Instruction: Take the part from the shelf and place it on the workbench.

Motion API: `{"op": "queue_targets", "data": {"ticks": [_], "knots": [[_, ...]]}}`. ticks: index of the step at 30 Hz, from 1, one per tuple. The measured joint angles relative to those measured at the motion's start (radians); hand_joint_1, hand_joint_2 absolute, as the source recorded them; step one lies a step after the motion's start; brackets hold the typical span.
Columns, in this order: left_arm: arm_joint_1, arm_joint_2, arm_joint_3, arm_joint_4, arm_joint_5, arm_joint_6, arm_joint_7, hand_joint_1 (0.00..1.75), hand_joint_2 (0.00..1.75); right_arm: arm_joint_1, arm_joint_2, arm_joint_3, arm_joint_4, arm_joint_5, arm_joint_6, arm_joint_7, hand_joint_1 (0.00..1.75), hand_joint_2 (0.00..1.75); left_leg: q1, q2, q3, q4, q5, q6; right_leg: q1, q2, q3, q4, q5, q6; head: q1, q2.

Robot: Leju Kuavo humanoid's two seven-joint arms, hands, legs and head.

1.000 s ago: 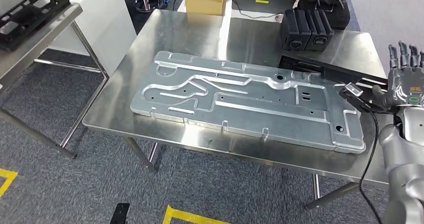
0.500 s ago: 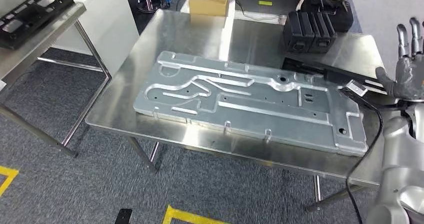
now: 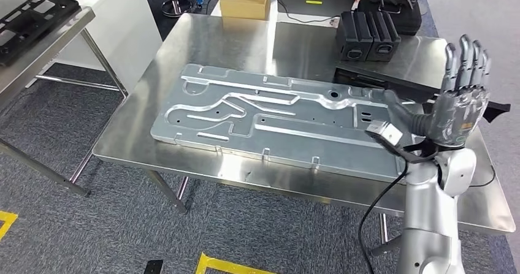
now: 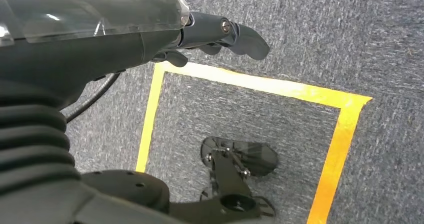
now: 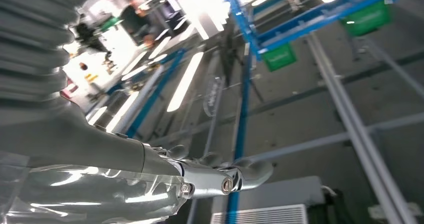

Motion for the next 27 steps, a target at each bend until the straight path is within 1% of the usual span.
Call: {"op": "queue_targets", "data": {"ticks": [2, 3, 4, 5, 6, 8, 9, 10, 11, 12, 13, 14, 15, 16, 18, 19, 20, 21, 22, 23, 24, 25, 26, 27], "knots": [[0.004, -0.002, 0.003, 0.000, 0.001, 0.002, 0.003, 0.00, 0.00, 0.033, 0.023, 0.027, -0.045, -0.019, 0.000, 0.000, 0.00, 0.00, -0.003, -0.002, 0.004, -0.014, 0.002, 0.003, 0.000, -0.002, 0.001, -0.003, 0.002, 0.011, 0.001, 0.000], [0.009, -0.003, 0.005, 0.000, 0.002, 0.002, 0.006, 0.00, 0.00, 0.057, 0.035, 0.044, -0.071, -0.035, 0.000, 0.000, 0.00, 0.00, -0.001, -0.002, 0.006, -0.018, 0.006, 0.007, -0.001, -0.004, 0.003, -0.003, -0.001, 0.016, 0.001, 0.000], [0.015, -0.004, 0.007, 0.000, 0.004, 0.003, 0.009, 0.00, 0.00, 0.083, 0.046, 0.066, -0.097, -0.056, 0.000, 0.000, 0.00, 0.00, 0.002, -0.001, 0.009, -0.024, 0.010, 0.011, -0.001, -0.005, 0.001, 0.005, -0.010, 0.020, 0.001, 0.000], [0.019, -0.004, 0.009, 0.000, 0.006, 0.005, 0.013, 0.00, 0.00, 0.106, 0.057, 0.090, -0.120, -0.077, 0.000, 0.000, 0.00, 0.00, 0.005, 0.002, 0.010, -0.029, 0.015, 0.015, 0.000, -0.005, -0.009, 0.029, -0.031, 0.023, 0.001, 0.000], [0.022, -0.004, 0.012, 0.000, 0.009, 0.006, 0.015, 0.00, 0.00, 0.128, 0.068, 0.112, -0.140, -0.096, 0.000, 0.000, 0.00, 0.00, 0.007, 0.004, 0.010, -0.033, 0.018, 0.018, -0.001, -0.006, -0.027, 0.073, -0.062, 0.026, 0.002, 0.000], [0.026, -0.004, 0.018, 0.000, 0.013, 0.009, 0.018, 0.00, 0.00, 0.171, 0.086, 0.148, -0.173, -0.118, 0.000, 0.000, 0.00, 0.00, 0.006, 0.005, 0.006, -0.033, 0.020, 0.021, -0.002, -0.006, -0.081, 0.202, -0.130, 0.031, 0.002, 0.000], [0.029, -0.004, 0.021, 0.001, 0.014, 0.009, 0.019, 0.00, 0.00, 0.190, 0.094, 0.160, -0.185, -0.121, 0.000, 0.000, 0.00, 0.00, 0.006, 0.005, 0.003, -0.030, 0.020, 0.021, -0.004, -0.007, -0.101, 0.250, -0.148, 0.033, 0.002, 0.000], [0.033, -0.004, 0.023, 0.001, 0.014, 0.009, 0.021, 0.00, 0.00, 0.206, 0.101, 0.170, -0.196, -0.122, 0.000, 0.000, 0.00, 0.00, 0.006, 0.005, 0.000, -0.028, 0.020, 0.021, -0.005, -0.007, -0.105, 0.266, -0.147, 0.034, 0.002, 0.000], [0.036, -0.004, 0.024, 0.001, 0.015, 0.009, 0.024, 0.00, 0.00, 0.219, 0.109, 0.178, -0.207, -0.121, 0.000, 0.000, 0.00, 0.00, 0.007, 0.005, -0.002, -0.024, 0.020, 0.021, -0.006, -0.008, -0.089, 0.242, -0.127, 0.034, 0.002, 0.000], [0.038, -0.005, 0.025, 0.001, 0.015, 0.009, 0.029, 0.00, 0.00, 0.231, 0.116, 0.185, -0.219, -0.124, 0.000, 0.000, 0.00, 0.00, 0.007, 0.005, -0.004, -0.020, 0.019, 0.019, -0.007, -0.009, -0.055, 0.183, -0.096, 0.033, 0.002, 0.000], [0.039, -0.005, 0.025, 0.001, 0.014, 0.009, 0.033, 0.00, 0.00, 0.242, 0.124, 0.193, -0.232, -0.132, 0.000, 0.000, 0.00, 0.00, 0.006, 0.004, -0.006, -0.015, 0.018, 0.016, -0.007, -0.010, -0.016, 0.114, -0.071, 0.031, 0.002, 0.000], [0.039, -0.006, 0.026, 0.001, 0.013, 0.010, 0.037, 0.00, 0.00, 0.254, 0.133, 0.200, -0.243, -0.145, 0.000, 0.000, 0.00, 0.00, 0.005, 0.003, -0.008, -0.011, 0.018, 0.012, -0.005, -0.011, 0.014, 0.056, -0.052, 0.026, 0.002, 0.000], [0.039, -0.006, 0.027, 0.002, 0.011, 0.012, 0.041, 0.00, 0.00, 0.267, 0.142, 0.207, -0.254, -0.162, 0.000, 0.000, 0.00, 0.00, 0.003, 0.002, -0.010, -0.008, 0.018, 0.006, -0.003, -0.010, 0.033, 0.018, -0.042, 0.022, 0.001, 0.000], [0.040, -0.006, 0.027, 0.002, 0.007, 0.014, 0.045, 0.00, 0.00, 0.282, 0.151, 0.213, -0.262, -0.176, 0.000, 0.000, 0.00, 0.00, 0.002, 0.002, -0.011, -0.007, 0.019, 0.000, -0.001, -0.010, 0.038, 0.005, -0.040, 0.017, 0.001, 0.000], [0.041, -0.006, 0.027, 0.002, -0.005, 0.020, 0.054, 0.00, 0.00, 0.319, 0.167, 0.223, -0.280, -0.197, 0.000, 0.000, 0.00, 0.00, 0.003, 0.002, -0.014, -0.008, 0.023, -0.012, -0.001, -0.009, 0.033, 0.003, -0.030, 0.005, 0.001, 0.000], [0.043, -0.006, 0.027, 0.002, -0.008, 0.023, 0.057, 0.00, 0.00, 0.337, 0.176, 0.229, -0.288, -0.203, 0.000, 0.000, 0.00, 0.00, 0.004, 0.001, -0.018, -0.001, 0.015, -0.018, -0.002, -0.010, 0.030, 0.000, -0.025, -0.003, 0.001, 0.000], [0.045, -0.006, 0.025, 0.002, -0.007, 0.027, 0.060, 0.00, 0.00, 0.353, 0.184, 0.235, -0.294, -0.209, 0.000, 0.000, 0.00, 0.00, 0.005, 0.001, -0.027, 0.019, -0.005, -0.023, -0.004, -0.011, 0.026, -0.002, -0.019, -0.011, -0.001, 0.000], [0.047, -0.006, 0.023, 0.002, -0.004, 0.030, 0.063, 0.00, 0.00, 0.367, 0.193, 0.242, -0.297, -0.215, 0.001, 0.000, 0.00, 0.00, 0.007, 0.002, -0.042, 0.060, -0.039, -0.028, -0.005, -0.012, 0.021, -0.004, -0.013, -0.017, -0.003, 0.000], [0.048, -0.005, 0.020, 0.002, 0.000, 0.031, 0.067, 0.00, 0.00, 0.381, 0.200, 0.250, -0.298, -0.222, 0.001, 0.000, 0.00, 0.00, 0.009, 0.002, -0.063, 0.119, -0.081, -0.032, -0.005, -0.013, 0.014, -0.004, -0.008, -0.021, -0.006, 0.000], [0.049, -0.005, 0.017, 0.002, 0.002, 0.031, 0.072, 0.00, 0.00, 0.394, 0.206, 0.258, -0.298, -0.229, 0.001, 0.001, 0.00, 0.00, 0.010, 0.002, -0.086, 0.186, -0.121, -0.036, -0.004, -0.013, 0.007, -0.004, -0.003, -0.022, -0.007, 0.000], [0.049, -0.005, 0.014, 0.002, 0.002, 0.031, 0.077, 0.00, 0.00, 0.407, 0.210, 0.266, -0.298, -0.236, 0.001, 0.004, 0.00, 0.00, 0.011, 0.002, -0.102, 0.243, -0.149, -0.038, -0.003, -0.014, -0.001, -0.003, 0.002, -0.022, -0.008, 0.000], [0.050, -0.004, 0.012, 0.002, 0.002, 0.030, 0.082, 0.00, 0.00, 0.418, 0.211, 0.276, -0.298, -0.243, 0.001, 0.006, 0.00, 0.00, 0.011, 0.002, -0.102, 0.268, -0.159, -0.038, -0.003, -0.014, -0.009, -0.001, 0.007, -0.021, -0.008, 0.000], [0.050, -0.004, 0.010, 0.002, 0.002, 0.030, 0.085, 0.00, 0.00, 0.427, 0.212, 0.286, -0.297, -0.251, 0.001, 0.007, 0.00, 0.00, 0.011, 0.002, -0.081, 0.251, -0.150, -0.037, -0.002, -0.014, -0.017, 0.000, 0.012, -0.020, -0.008, 0.000], [0.050, -0.004, 0.007, 0.002, 0.001, 0.030, 0.086, 0.00, 0.00, 0.433, 0.214, 0.295, -0.296, -0.260, 0.001, 0.006, 0.00, 0.00, 0.011, 0.002, -0.040, 0.194, -0.127, -0.035, -0.002, -0.013, -0.023, 0.001, 0.017, -0.018, -0.008, 0.000]]}}
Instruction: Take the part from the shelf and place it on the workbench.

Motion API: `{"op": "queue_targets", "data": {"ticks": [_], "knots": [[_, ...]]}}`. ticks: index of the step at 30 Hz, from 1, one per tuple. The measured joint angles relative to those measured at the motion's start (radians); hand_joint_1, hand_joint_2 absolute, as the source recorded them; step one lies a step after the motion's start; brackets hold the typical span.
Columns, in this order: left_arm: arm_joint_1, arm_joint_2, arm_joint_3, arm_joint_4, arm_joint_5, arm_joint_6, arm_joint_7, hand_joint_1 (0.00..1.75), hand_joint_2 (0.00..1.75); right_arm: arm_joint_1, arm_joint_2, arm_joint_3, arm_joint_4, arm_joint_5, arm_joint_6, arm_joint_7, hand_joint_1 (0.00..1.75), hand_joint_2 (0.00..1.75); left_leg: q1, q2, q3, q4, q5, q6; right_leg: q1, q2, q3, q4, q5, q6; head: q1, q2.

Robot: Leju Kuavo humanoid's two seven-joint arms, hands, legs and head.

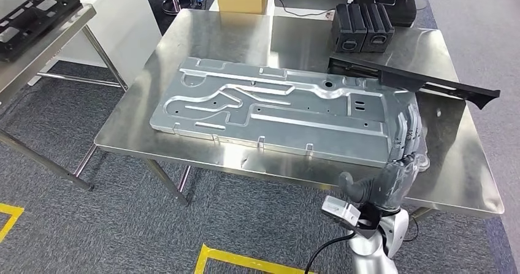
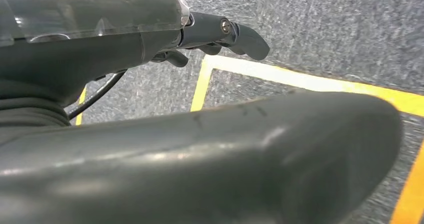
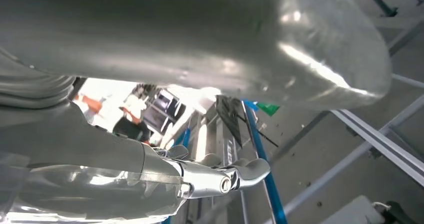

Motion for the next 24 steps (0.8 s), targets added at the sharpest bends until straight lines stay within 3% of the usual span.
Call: {"op": "queue_targets", "data": {"ticks": [2, 3, 4, 7, 9, 11, 12, 13, 14, 15, 17, 18, 19, 22, 24], "knots": [[-0.002, 0.001, -0.006, 0.000, -0.003, 0.000, 0.001, 0.00, 0.00, 0.010, 0.006, 0.015, 0.008, -0.022, 0.000, -0.004, 0.00, 0.00, -0.003, 0.000, 0.095, -0.150, 0.042, 0.009, 0.001, 0.001, -0.007, 0.001, 0.010, 0.007, 0.000, 0.000], [-0.003, 0.002, -0.008, 0.000, -0.005, 0.000, 0.001, 0.00, 0.00, 0.012, 0.010, 0.021, 0.015, -0.034, 0.000, -0.005, 0.00, 0.00, -0.006, -0.001, 0.122, -0.198, 0.053, 0.015, 0.001, 0.002, -0.008, 0.001, 0.015, 0.013, 0.001, 0.000], [-0.004, 0.002, -0.010, 0.000, -0.007, 0.000, 0.001, 0.00, 0.00, 0.014, 0.013, 0.028, 0.023, -0.048, 0.001, -0.006, 0.00, 0.00, -0.009, -0.001, 0.133, -0.221, 0.056, 0.020, 0.001, 0.001, -0.009, 0.000, 0.020, 0.019, 0.001, 0.000], [-0.003, 0.002, -0.013, 0.000, -0.011, 0.000, 0.001, 0.00, 0.00, 0.018, 0.017, 0.054, 0.057, -0.104, 0.003, -0.005, 0.00, 0.00, -0.010, 0.001, 0.125, -0.231, 0.079, 0.039, 0.000, 0.003, -0.012, -0.005, 0.027, 0.039, 0.002, 0.000], [-0.003, 0.003, -0.016, 0.000, -0.014, 0.000, 0.001, 0.00, 0.00, 0.019, 0.016, 0.069, 0.090, -0.152, 0.003, -0.006, 0.00, 0.00, -0.005, 0.006, 0.113, -0.242, 0.103, 0.053, -0.001, 0.003, -0.035, 0.043, -0.025, 0.047, 0.004, 0.000], [-0.004, 0.003, -0.022, 0.000, -0.019, 0.001, 0.002, 0.00, 0.00, 0.019, 0.014, 0.085, 0.134, -0.218, 0.004, -0.006, 0.00, 0.00, -0.006, 0.008, 0.090, -0.242, 0.121, 0.060, -0.004, 0.003, -0.077, 0.164, -0.114, 0.052, 0.007, 0.000], [-0.003, 0.003, -0.027, 0.000, -0.024, 0.001, 0.004, 0.00, 0.00, 0.019, 0.011, 0.094, 0.158, -0.261, 0.009, -0.006, 0.00, 0.00, -0.007, 0.009, 0.078, -0.241, 0.129, 0.060, -0.004, 0.003, -0.092, 0.221, -0.143, 0.054, 0.007, 0.000], [-0.003, 0.004, -0.032, 0.000, -0.030, 0.002, 0.008, 0.00, 0.00, 0.019, 0.006, 0.107, 0.184, -0.313, 0.020, -0.005, 0.00, 0.00, -0.009, 0.009, 0.067, -0.239, 0.135, 0.059, -0.004, 0.003, -0.093, 0.254, -0.153, 0.055, 0.007, 0.000], [-0.002, 0.004, -0.037, 0.000, -0.039, 0.003, 0.013, 0.00, 0.00, 0.019, -0.001, 0.122, 0.209, -0.374, 0.038, -0.005, 0.00, 0.00, -0.010, 0.009, 0.057, -0.236, 0.140, 0.058, -0.003, 0.003, -0.075, 0.250, -0.144, 0.055, 0.007, 0.000], [-0.002, 0.004, -0.043, 0.000, -0.048, 0.004, 0.019, 0.00, 0.00, 0.019, -0.008, 0.139, 0.234, -0.438, 0.061, -0.004, 0.00, 0.00, -0.011, 0.009, 0.048, -0.232, 0.145, 0.057, -0.003, 0.003, -0.036, 0.205, -0.122, 0.052, 0.007, 0.000], [-0.003, 0.005, -0.055, 0.000, -0.065, 0.005, 0.029, 0.00, 0.00, 0.016, -0.020, 0.170, 0.276, -0.542, 0.107, -0.003, 0.00, 0.00, -0.012, 0.009, 0.033, -0.223, 0.152, 0.051, 0.001, 0.002, 0.066, 0.063, -0.090, 0.041, 0.007, 0.000], [-0.003, 0.006, -0.061, 0.000, -0.070, 0.006, 0.032, 0.00, 0.00, 0.015, -0.024, 0.183, 0.294, -0.575, 0.125, -0.003, 0.00, 0.00, -0.013, 0.009, 0.030, -0.220, 0.156, 0.047, 0.005, 0.002, 0.099, 0.012, -0.082, 0.035, 0.006, 0.000], [-0.003, 0.007, -0.064, 0.000, -0.074, 0.006, 0.034, 0.00, 0.00, 0.015, -0.026, 0.191, 0.309, -0.596, 0.139, -0.003, 0.00, 0.00, -0.012, 0.009, 0.028, -0.217, 0.159, 0.041, 0.008, 0.002, 0.114, -0.016, -0.082, 0.030, 0.008, 0.000], [-0.003, 0.012, -0.072, 0.000, -0.080, 0.006, 0.036, 0.00, 0.00, 0.014, -0.033, 0.205, 0.344, -0.636, 0.172, -0.002, 0.00, 0.00, -0.012, 0.009, 0.025, -0.220, 0.172, 0.024, 0.010, 0.003, 0.109, -0.028, -0.071, 0.017, 0.012, 0.000], [-0.001, 0.016, -0.076, 0.000, -0.081, 0.006, 0.036, 0.00, 0.00, 0.013, -0.035, 0.211, 0.361, -0.657, 0.193, 0.000, 0.00, 0.00, -0.012, 0.007, 0.015, -0.203, 0.151, 0.015, 0.004, 0.001, 0.101, -0.034, -0.057, 0.005, 0.010, 0.000]]}}
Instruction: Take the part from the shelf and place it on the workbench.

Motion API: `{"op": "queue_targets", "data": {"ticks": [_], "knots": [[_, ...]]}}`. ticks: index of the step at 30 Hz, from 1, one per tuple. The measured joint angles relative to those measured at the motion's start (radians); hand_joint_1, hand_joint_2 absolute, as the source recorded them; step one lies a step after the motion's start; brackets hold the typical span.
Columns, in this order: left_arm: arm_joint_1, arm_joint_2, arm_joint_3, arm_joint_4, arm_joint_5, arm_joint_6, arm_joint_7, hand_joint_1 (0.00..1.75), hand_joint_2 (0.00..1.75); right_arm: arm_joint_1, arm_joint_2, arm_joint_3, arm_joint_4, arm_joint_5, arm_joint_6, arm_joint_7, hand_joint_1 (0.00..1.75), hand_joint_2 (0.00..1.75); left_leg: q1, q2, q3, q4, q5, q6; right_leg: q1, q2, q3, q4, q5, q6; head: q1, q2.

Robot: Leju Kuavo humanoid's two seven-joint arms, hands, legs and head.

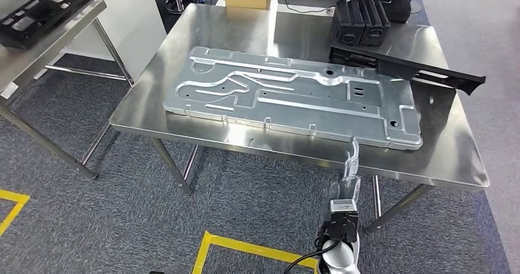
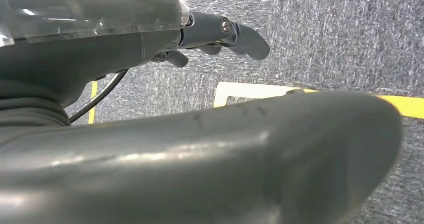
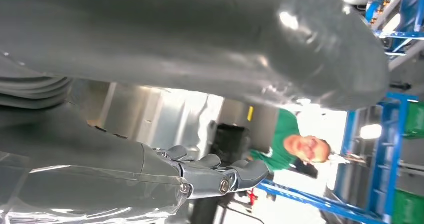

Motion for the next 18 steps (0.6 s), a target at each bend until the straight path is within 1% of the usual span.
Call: {"op": "queue_targets", "data": {"ticks": [1, 2, 3, 4, 5, 6, 7, 8, 9, 10, 11, 12, 14, 15, 16, 17, 18], "knots": [[0.001, 0.002, -0.002, 0.000, 0.000, 0.000, 0.000, 0.00, 0.00, 0.000, 0.000, 0.002, 0.010, -0.013, 0.014, 0.001, 0.00, 0.00, 0.002, -0.001, -0.013, 0.032, -0.032, -0.005, -0.002, -0.001, -0.007, -0.002, 0.008, -0.005, -0.002, 0.000], [0.001, 0.004, -0.004, 0.000, -0.001, 0.000, 0.000, 0.00, 0.00, -0.001, -0.001, 0.004, 0.022, -0.029, 0.029, 0.002, 0.00, 0.00, 0.004, -0.002, -0.031, 0.083, -0.075, -0.009, -0.003, -0.002, -0.016, -0.002, 0.015, -0.009, -0.004, 0.000], [0.002, 0.005, -0.006, 0.000, -0.002, 0.000, 0.000, 0.00, 0.00, -0.001, -0.002, 0.005, 0.036, -0.044, 0.045, 0.004, 0.00, 0.00, 0.006, -0.002, -0.053, 0.151, -0.122, -0.014, -0.002, -0.002, -0.028, -0.002, 0.023, -0.011, -0.006, 0.000], [0.002, 0.006, -0.007, 0.000, -0.003, 0.000, 0.000, 0.00, 0.00, -0.001, -0.003, 0.005, 0.050, -0.058, 0.059, 0.004, 0.00, 0.00, 0.008, -0.002, -0.071, 0.216, -0.156, -0.018, -0.002, -0.002, -0.039, -0.001, 0.031, -0.011, -0.007, 0.000], [0.002, 0.007, -0.008, 0.000, -0.004, 0.000, 0.000, 0.00, 0.00, -0.001, -0.004, 0.005, 0.065, -0.070, 0.070, 0.004, 0.00, 0.00, 0.010, -0.002, -0.078, 0.259, -0.170, -0.021, -0.002, -0.002, -0.051, 0.001, 0.039, -0.010, -0.006, 0.000], [0.002, 0.007, -0.009, 0.000, -0.005, 0.000, 0.000, 0.00, 0.00, -0.001, -0.005, 0.005, 0.079, -0.079, 0.079, 0.004, 0.00, 0.00, 0.012, -0.002, -0.067, 0.267, -0.165, -0.023, -0.002, -0.002, -0.062, 0.002, 0.046, -0.008, -0.007, 0.000], [0.002, 0.008, -0.010, 0.000, -0.007, 0.000, 0.000, 0.00, 0.00, -0.001, -0.006, 0.004, 0.090, -0.086, 0.085, 0.004, 0.00, 0.00, 0.013, -0.002, -0.034, 0.232, -0.143, -0.023, -0.003, -0.002, -0.071, 0.004, 0.053, -0.006, -0.007, 0.000], [0.001, 0.009, -0.010, 0.000, -0.009, 0.000, 0.000, 0.00, 0.00, -0.002, -0.007, 0.003, 0.100, -0.091, 0.090, 0.004, 0.00, 0.00, 0.014, -0.002, 0.016, 0.164, -0.117, -0.022, -0.003, -0.002, -0.079, 0.006, 0.058, -0.002, -0.007, 0.000], [0.000, 0.010, -0.011, 0.000, -0.010, 0.000, 0.000, 0.00, 0.00, -0.003, -0.008, 0.002, 0.108, -0.096, 0.095, 0.005, 0.00, 0.00, 0.014, -0.002, 0.070, 0.083, -0.103, -0.019, -0.002, -0.001, -0.086, 0.009, 0.063, 0.002, -0.007, 0.000], [-0.001, 0.011, -0.011, 0.000, -0.011, 0.000, 0.000, 0.00, 0.00, -0.005, -0.008, 0.001, 0.116, -0.101, 0.100, 0.006, 0.00, 0.00, 0.012, -0.003, 0.109, 0.021, -0.091, -0.013, -0.002, -0.001, -0.090, 0.011, 0.069, 0.008, -0.006, 0.000], [-0.002, 0.011, -0.011, 0.000, -0.011, 0.000, 0.000, 0.00, 0.00, -0.008, -0.008, -0.002, 0.125, -0.107, 0.106, 0.009, 0.00, 0.00, 0.010, -0.004, 0.132, -0.020, -0.089, -0.007, -0.001, -0.001, -0.092, 0.012, 0.074, 0.014, -0.006, 0.000], [-0.002, 0.011, -0.011, 0.000, -0.011, 0.000, 0.000, 0.00, 0.00, -0.012, -0.008, -0.006, 0.136, -0.114, 0.114, 0.013, 0.00, 0.00, 0.007, -0.005, 0.137, -0.034, -0.091, 0.001, -0.001, -0.001, -0.094, 0.012, 0.080, 0.020, -0.006, 0.000], [-0.001, 0.011, -0.011, 0.000, -0.011, 0.000, 0.000, 0.00, 0.00, -0.021, -0.009, -0.018, 0.163, -0.127, 0.131, 0.019, 0.00, 0.00, 0.007, -0.004, 0.126, -0.038, -0.078, 0.017, -0.002, 0.000, -0.096, 0.011, 0.089, 0.033, -0.006, 0.000], [-0.001, 0.011, -0.011, 0.000, -0.012, 0.000, 0.000, 0.00, 0.00, -0.025, -0.009, -0.027, 0.180, -0.135, 0.139, 0.021, 0.00, 0.00, 0.008, -0.002, 0.120, -0.041, -0.069, 0.027, -0.002, 0.000, -0.103, 0.020, 0.077, 0.039, -0.005, 0.000], [-0.002, 0.011, -0.011, 0.000, -0.012, 0.000, 0.000, 0.00, 0.00, -0.031, -0.010, -0.038, 0.199, -0.145, 0.149, 0.022, 0.00, 0.00, 0.010, 0.000, 0.113, -0.045, -0.058, 0.036, -0.003, 0.001, -0.116, 0.048, 0.048, 0.043, -0.004, 0.000], [-0.002, 0.011, -0.011, 0.000, -0.013, 0.000, 0.000, 0.00, 0.00, -0.037, -0.011, -0.050, 0.221, -0.155, 0.158, 0.023, 0.00, 0.00, 0.011, 0.002, 0.104, -0.048, -0.047, 0.043, -0.004, 0.001, -0.135, 0.094, 0.006, 0.046, -0.003, 0.000], [-0.002, 0.012, -0.012, 0.000, -0.014, 0.000, 0.000, 0.00, 0.00, -0.043, -0.012, -0.063, 0.246, -0.167, 0.167, 0.023, 0.00, 0.00, 0.009, 0.002, 0.093, -0.048, -0.037, 0.048, -0.005, 0.001, -0.158, 0.160, -0.043, 0.048, -0.002, 0.000]]}}
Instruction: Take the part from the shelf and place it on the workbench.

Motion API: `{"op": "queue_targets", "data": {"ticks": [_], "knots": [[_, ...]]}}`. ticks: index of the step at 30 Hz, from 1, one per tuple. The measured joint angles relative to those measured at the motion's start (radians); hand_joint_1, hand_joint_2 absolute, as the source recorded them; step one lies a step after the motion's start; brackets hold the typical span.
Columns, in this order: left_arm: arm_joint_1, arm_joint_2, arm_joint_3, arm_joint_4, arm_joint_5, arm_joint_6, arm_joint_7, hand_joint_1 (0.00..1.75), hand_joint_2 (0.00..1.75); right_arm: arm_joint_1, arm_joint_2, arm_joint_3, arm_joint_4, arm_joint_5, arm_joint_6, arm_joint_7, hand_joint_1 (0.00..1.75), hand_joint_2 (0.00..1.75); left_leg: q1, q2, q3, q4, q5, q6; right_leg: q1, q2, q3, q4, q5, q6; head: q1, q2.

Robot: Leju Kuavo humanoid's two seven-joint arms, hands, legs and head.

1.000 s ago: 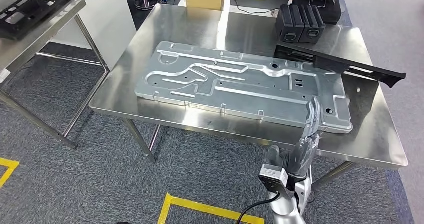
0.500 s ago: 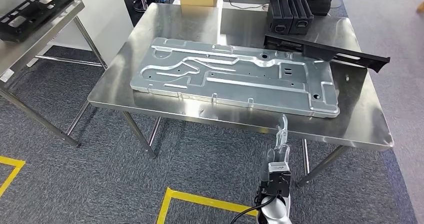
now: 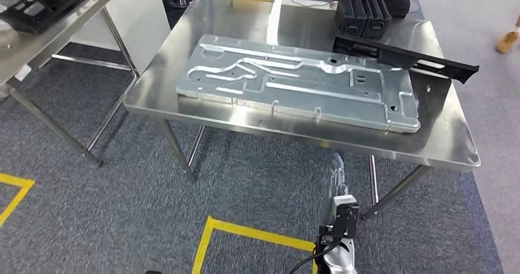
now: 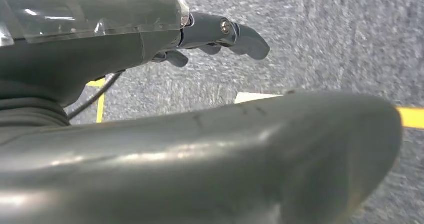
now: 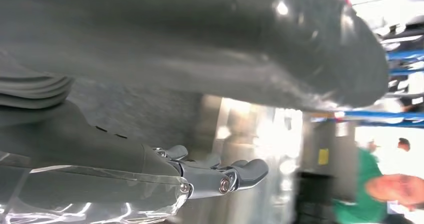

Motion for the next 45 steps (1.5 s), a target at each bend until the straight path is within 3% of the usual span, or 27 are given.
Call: {"op": "queue_targets", "data": {"ticks": [1, 2, 3, 4, 7, 9, 12, 14, 16, 17, 18, 19, 21, 23, 24, 26, 28, 30, 32, 33, 34, 37, 39, 42, 43, 45], "knots": [[0.000, 0.000, 0.000, 0.000, -0.001, 0.000, 0.001, 0.00, 0.00, -0.006, -0.002, -0.013, 0.026, -0.011, 0.008, 0.000, 0.00, 0.00, -0.002, 0.000, -0.012, 0.001, 0.009, 0.001, -0.001, 0.000, -0.021, 0.067, -0.038, 0.002, 0.000, 0.000], [0.000, 0.000, 0.000, 0.000, -0.002, 0.000, 0.002, 0.00, 0.00, -0.011, -0.004, -0.026, 0.054, -0.021, 0.016, 0.000, 0.00, 0.00, -0.004, 0.000, -0.024, 0.003, 0.017, 0.002, -0.001, 0.000, -0.031, 0.115, -0.056, 0.004, 0.000, 0.000], [0.001, 0.000, 0.000, 0.000, -0.004, 0.000, 0.003, 0.00, 0.00, -0.016, -0.007, -0.040, 0.084, -0.030, 0.024, 0.000, 0.00, 0.00, -0.005, 0.000, -0.035, 0.005, 0.024, 0.001, -0.001, 0.000, -0.025, 0.133, -0.056, 0.003, 0.000, 0.000], [0.001, 0.000, 0.000, 0.000, -0.005, 0.000, 0.004, 0.00, 0.00, -0.022, -0.009, -0.055, 0.114, -0.037, 0.032, -0.002, 0.00, 0.00, -0.007, 0.000, -0.045, 0.008, 0.029, 0.000, -0.001, 0.000, 0.004, 0.105, -0.037, 0.001, 0.000, 0.000], [0.000, -0.001, -0.001, 0.000, -0.007, 0.000, 0.006, 0.00, 0.00, -0.044, -0.014, -0.098, 0.186, -0.047, 0.050, -0.010, 0.00, 0.00, -0.010, 0.001, -0.066, 0.020, 0.040, -0.007, 0.005, -0.001, 0.146, -0.101, 0.018, -0.016, 0.000, 0.000], [-0.001, -0.002, -0.001, 0.000, -0.007, 0.001, 0.006, 0.00, 0.00, -0.059, -0.015, -0.121, 0.226, -0.049, 0.056, -0.015, 0.00, 0.00, -0.011, 0.002, -0.071, 0.025, 0.048, -0.018, 0.012, -0.001, 0.180, -0.164, 0.023, -0.026, 0.000, 0.000], [-0.001, 0.000, -0.001, 0.000, -0.007, 0.001, 0.006, 0.00, 0.00, -0.071, -0.017, -0.147, 0.274, -0.049, 0.056, -0.018, 0.00, 0.00, -0.011, 0.001, -0.080, 0.034, 0.046, -0.035, 0.008, -0.003, 0.170, -0.173, 0.041, -0.042, 0.003, 0.000], [0.000, 0.002, -0.001, 0.000, -0.008, 0.001, 0.006, 0.00, 0.00, -0.079, -0.017, -0.157, 0.300, -0.049, 0.056, -0.018, 0.00, 0.00, -0.009, -0.001, -0.109, 0.104, -0.018, -0.045, 0.002, -0.006, 0.155, -0.179, 0.059, -0.055, -0.002, 0.000], [0.000, 0.002, -0.001, 0.000, -0.008, 0.000, 0.006, 0.00, 0.00, -0.084, -0.018, -0.167, 0.323, -0.049, 0.055, -0.017, 0.00, 0.00, -0.003, -0.002, -0.153, 0.235, -0.106, -0.055, 0.002, -0.006, 0.133, -0.177, 0.074, -0.058, -0.007, 0.000], [-0.001, 0.002, -0.001, 0.000, -0.008, 0.000, 0.006, 0.00, 0.00, -0.085, -0.019, -0.171, 0.334, -0.049, 0.055, -0.017, 0.00, 0.00, -0.001, -0.002, -0.165, 0.290, -0.129, -0.059, 0.003, -0.007, 0.122, -0.175, 0.080, -0.057, -0.008, 0.000], [-0.001, 0.002, -0.001, 0.000, -0.008, 0.000, 0.006, 0.00, 0.00, -0.086, -0.019, -0.176, 0.344, -0.050, 0.055, -0.016, 0.00, 0.00, 0.001, -0.002, -0.161, 0.312, -0.130, -0.062, 0.003, -0.007, 0.111, -0.172, 0.086, -0.056, -0.008, 0.000], [-0.001, 0.002, -0.001, 0.000, -0.008, 0.000, 0.006, 0.00, 0.00, -0.087, -0.020, -0.179, 0.354, -0.051, 0.055, -0.015, 0.00, 0.00, 0.002, -0.002, -0.138, 0.295, -0.114, -0.063, 0.003, -0.007, 0.101, -0.167, 0.091, -0.053, -0.008, 0.000], [-0.002, 0.003, -0.001, 0.000, -0.008, 0.000, 0.006, 0.00, 0.00, -0.092, -0.022, -0.187, 0.374, -0.052, 0.056, -0.014, 0.00, 0.00, 0.004, -0.002, -0.044, 0.161, -0.070, -0.060, 0.002, -0.006, 0.083, -0.157, 0.100, -0.048, -0.008, 0.000], [-0.005, 0.004, -0.001, 0.000, -0.008, 0.000, 0.006, 0.00, 0.00, -0.100, -0.024, -0.196, 0.397, -0.054, 0.056, -0.013, 0.00, 0.00, 0.000, -0.003, 0.032, 0.042, -0.056, -0.049, 0.004, -0.005, 0.074, -0.151, 0.109, -0.038, -0.007, 0.000], [-0.006, 0.004, -0.001, 0.000, -0.007, 0.000, 0.006, 0.00, 0.00, -0.105, -0.025, -0.200, 0.411, -0.055, 0.056, -0.013, 0.00, 0.00, -0.003, -0.004, 0.043, 0.018, -0.059, -0.043, 0.004, -0.005, 0.072, -0.151, 0.113, -0.031, -0.008, 0.000], [-0.007, 0.004, -0.001, 0.000, -0.007, 0.000, 0.006, 0.00, 0.00, -0.114, -0.029, -0.210, 0.441, -0.056, 0.052, -0.010, 0.00, 0.00, -0.003, -0.003, 0.036, 0.012, -0.049, -0.029, 0.005, -0.005, 0.070, -0.149, 0.123, -0.018, -0.008, 0.000], [-0.008, 0.004, 0.000, 0.000, -0.007, 0.000, 0.006, 0.00, 0.00, -0.120, -0.039, -0.222, 0.474, -0.058, 0.047, -0.003, 0.00, 0.00, 0.000, 0.000, 0.027, 0.004, -0.033, -0.010, 0.005, -0.003, 0.052, -0.116, 0.097, -0.007, -0.006, 0.000], [-0.008, 0.004, 0.000, 0.000, -0.008, 0.000, 0.007, 0.00, 0.00, -0.125, -0.050, -0.235, 0.508, -0.061, 0.040, 0.004, 0.00, 0.00, 0.001, 0.002, 0.010, 0.001, -0.014, 0.003, 0.004, -0.001, 0.013, -0.019, 0.014, -0.001, -0.002, 0.000], [-0.008, 0.005, 0.000, 0.000, -0.008, 0.000, 0.007, 0.00, 0.00, -0.126, -0.059, -0.249, 0.540, -0.066, 0.035, 0.011, 0.00, 0.00, -0.002, 0.002, -0.012, 0.005, 0.001, 0.005, 0.003, -0.001, -0.021, 0.098, -0.057, 0.003, 0.000, 0.000], [-0.007, 0.005, 0.000, 0.000, -0.008, 0.000, 0.007, 0.00, 0.00, -0.127, -0.063, -0.257, 0.556, -0.068, 0.033, 0.015, 0.00, 0.00, -0.004, 0.002, -0.023, 0.008, 0.006, 0.005, 0.003, -0.001, -0.021, 0.124, -0.064, 0.003, 0.000, 0.000], [-0.006, 0.005, 0.000, 0.000, -0.008, -0.001, 0.007, 0.00, 0.00, -0.127, -0.067, -0.265, 0.571, -0.071, 0.032, 0.021, 0.00, 0.00, -0.005, 0.002, -0.034, 0.012, 0.011, 0.004, 0.003, -0.001, -0.002, 0.113, -0.051, 0.002, 0.000, 0.000], [-0.006, 0.005, 0.000, 0.000, -0.008, -0.002, 0.006, 0.00, 0.00, -0.134, -0.080, -0.291, 0.611, -0.079, 0.027, 0.042, 0.00, 0.00, -0.007, 0.002, -0.055, 0.027, 0.019, -0.003, 0.006, -0.001, 0.133, -0.080, 0.011, -0.009, -0.001, 0.000], [-0.006, 0.005, 0.000, 0.000, -0.008, -0.003, 0.005, 0.00, 0.00, -0.139, -0.088, -0.310, 0.635, -0.085, 0.019, 0.055, 0.00, 0.00, -0.009, 0.002, -0.062, 0.032, 0.025, -0.012, 0.012, 0.000, 0.175, -0.155, 0.022, -0.016, -0.001, 0.000], [-0.006, 0.007, 0.000, 0.000, -0.008, -0.003, 0.005, 0.00, 0.00, -0.141, -0.097, -0.335, 0.668, -0.093, 0.013, 0.072, 0.00, 0.00, -0.011, 0.001, -0.071, 0.035, 0.033, -0.030, 0.010, -0.001, 0.166, -0.167, 0.036, -0.032, 0.001, 0.000], [-0.004, 0.007, 0.000, 0.000, -0.008, -0.003, 0.005, 0.00, 0.00, -0.142, -0.100, -0.342, 0.676, -0.096, 0.011, 0.078, 0.00, 0.00, -0.010, 0.000, -0.079, 0.050, 0.016, -0.036, 0.006, -0.002, 0.160, -0.170, 0.044, -0.039, -0.001, 0.000], [-0.002, 0.009, 0.000, 0.000, -0.009, -0.004, 0.004, 0.00, 0.00, -0.141, -0.104, -0.355, 0.692, -0.101, 0.004, 0.091, 0.00, 0.00, -0.006, -0.002, -0.113, 0.138, -0.060, -0.048, 0.002, -0.004, 0.143, -0.173, 0.060, -0.051, -0.005, 0.000]]}}
